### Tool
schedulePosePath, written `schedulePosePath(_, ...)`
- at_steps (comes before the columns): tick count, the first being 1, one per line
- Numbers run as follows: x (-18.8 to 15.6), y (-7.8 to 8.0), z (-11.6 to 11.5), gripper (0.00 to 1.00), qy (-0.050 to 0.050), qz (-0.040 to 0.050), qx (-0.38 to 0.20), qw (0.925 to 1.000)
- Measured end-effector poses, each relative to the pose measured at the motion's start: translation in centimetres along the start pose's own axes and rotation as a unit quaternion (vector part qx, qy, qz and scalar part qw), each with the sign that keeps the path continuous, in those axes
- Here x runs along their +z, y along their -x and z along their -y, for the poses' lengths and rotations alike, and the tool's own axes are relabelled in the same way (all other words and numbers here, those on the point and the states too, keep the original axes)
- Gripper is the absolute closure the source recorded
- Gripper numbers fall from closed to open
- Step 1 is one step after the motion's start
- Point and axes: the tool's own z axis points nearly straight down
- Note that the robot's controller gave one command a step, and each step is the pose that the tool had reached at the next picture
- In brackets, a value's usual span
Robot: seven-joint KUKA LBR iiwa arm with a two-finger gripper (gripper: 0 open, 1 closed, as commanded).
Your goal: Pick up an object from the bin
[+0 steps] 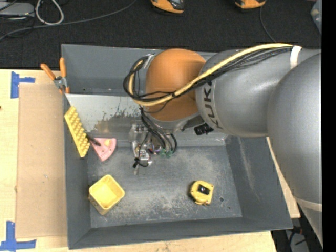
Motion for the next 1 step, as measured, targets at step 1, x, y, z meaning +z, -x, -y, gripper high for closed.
schedulePosePath(1,0.00,0.00,-0.01,0.00,0.000,0.0000,0.000,1.0000)
